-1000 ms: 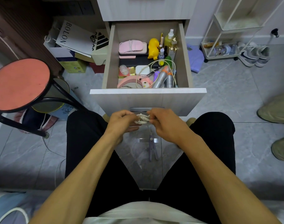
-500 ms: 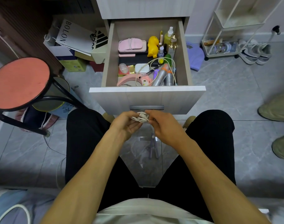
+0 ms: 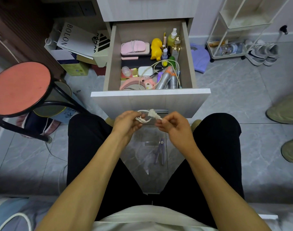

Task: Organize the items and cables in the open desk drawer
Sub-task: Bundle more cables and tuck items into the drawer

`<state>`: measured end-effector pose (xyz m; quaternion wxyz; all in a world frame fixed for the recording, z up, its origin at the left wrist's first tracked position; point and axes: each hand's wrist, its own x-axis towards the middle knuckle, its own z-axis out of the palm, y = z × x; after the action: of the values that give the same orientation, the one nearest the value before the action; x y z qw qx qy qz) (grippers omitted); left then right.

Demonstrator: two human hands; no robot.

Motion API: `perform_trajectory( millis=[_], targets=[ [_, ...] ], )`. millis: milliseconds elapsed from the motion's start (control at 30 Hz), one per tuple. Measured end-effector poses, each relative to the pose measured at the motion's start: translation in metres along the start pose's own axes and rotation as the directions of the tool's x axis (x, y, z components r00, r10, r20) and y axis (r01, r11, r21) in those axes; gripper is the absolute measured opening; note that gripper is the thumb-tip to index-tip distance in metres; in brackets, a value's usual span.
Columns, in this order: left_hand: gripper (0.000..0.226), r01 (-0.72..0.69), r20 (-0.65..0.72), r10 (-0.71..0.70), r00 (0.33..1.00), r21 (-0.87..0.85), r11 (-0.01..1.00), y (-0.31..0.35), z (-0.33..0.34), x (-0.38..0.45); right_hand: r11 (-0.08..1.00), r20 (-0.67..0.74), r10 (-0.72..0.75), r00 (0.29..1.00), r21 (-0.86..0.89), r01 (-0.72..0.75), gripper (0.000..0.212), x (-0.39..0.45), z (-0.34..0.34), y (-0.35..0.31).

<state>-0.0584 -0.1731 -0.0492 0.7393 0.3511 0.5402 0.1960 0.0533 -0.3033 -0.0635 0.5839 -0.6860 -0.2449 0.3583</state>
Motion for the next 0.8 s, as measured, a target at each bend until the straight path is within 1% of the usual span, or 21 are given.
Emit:
perform_trajectory(
  millis=[33, 100, 200, 267, 300, 367, 467, 533, 600, 667, 700, 800],
  targets=[
    [0.004, -0.027, 0.034, 0.026, 0.999, 0.041, 0.999, -0.001, -0.004, -0.001, 0.997, -0.009, 0.033, 0.999, 0.076, -0.032, 0.016, 0.002, -0.001, -0.004],
    [0.008, -0.068, 0.07, 0.061, 0.996, 0.115, 0.991, -0.001, -0.01, -0.002, 0.989, -0.047, 0.063, 0.997, 0.135, -0.056, 0.014, 0.006, -0.003, -0.011],
    [0.011, -0.117, 0.058, 0.107, 0.993, 0.212, 0.97, 0.0, -0.017, -0.001, 0.992, -0.108, 0.077, 0.991, 0.105, -0.066, 0.01, 0.016, -0.005, -0.012],
    [0.011, -0.127, 0.076, 0.112, 0.991, 0.237, 0.963, 0.001, -0.02, -0.002, 0.997, -0.055, 0.074, 0.996, 0.02, -0.073, 0.005, 0.024, -0.005, -0.009],
    [0.011, -0.125, 0.094, 0.106, 0.99, 0.235, 0.964, 0.002, -0.02, -0.003, 0.997, -0.013, 0.06, 0.998, -0.055, -0.06, 0.008, 0.028, -0.006, -0.009],
    [0.011, -0.114, 0.125, 0.088, 0.988, 0.222, 0.968, 0.006, -0.02, -0.006, 0.981, 0.082, 0.055, 0.995, -0.193, -0.038, 0.023, 0.032, -0.005, -0.008],
    [0.011, -0.121, 0.164, 0.084, 0.983, 0.231, 0.965, 0.014, -0.023, -0.009, 0.955, 0.204, 0.058, 0.977, -0.297, 0.005, 0.038, 0.03, 0.001, -0.011],
    [0.01, -0.129, 0.202, 0.078, 0.976, 0.252, 0.959, 0.019, -0.027, -0.01, 0.906, 0.284, 0.032, 0.958, -0.413, 0.092, 0.038, 0.027, 0.004, -0.011],
    [0.011, -0.128, 0.242, 0.062, 0.968, 0.269, 0.954, 0.023, -0.029, -0.012, 0.846, 0.354, 0.008, 0.935, -0.501, 0.183, 0.029, 0.026, 0.007, -0.008],
    [0.013, -0.123, 0.264, 0.048, 0.963, 0.274, 0.954, 0.025, -0.029, -0.013, 0.781, 0.372, -0.042, 0.927, -0.566, 0.262, 0.017, 0.026, 0.01, -0.004],
    [0.014, -0.111, 0.267, 0.037, 0.963, 0.268, 0.957, 0.026, -0.028, -0.014, 0.767, 0.353, -0.06, 0.934, -0.582, 0.269, 0.013, 0.026, 0.012, -0.002],
    [0.014, -0.077, 0.235, 0.017, 0.972, 0.25, 0.965, 0.026, -0.031, -0.013, 0.829, 0.249, -0.026, 0.968, -0.536, 0.161, 0.012, 0.025, 0.014, -0.002]
  ],
)
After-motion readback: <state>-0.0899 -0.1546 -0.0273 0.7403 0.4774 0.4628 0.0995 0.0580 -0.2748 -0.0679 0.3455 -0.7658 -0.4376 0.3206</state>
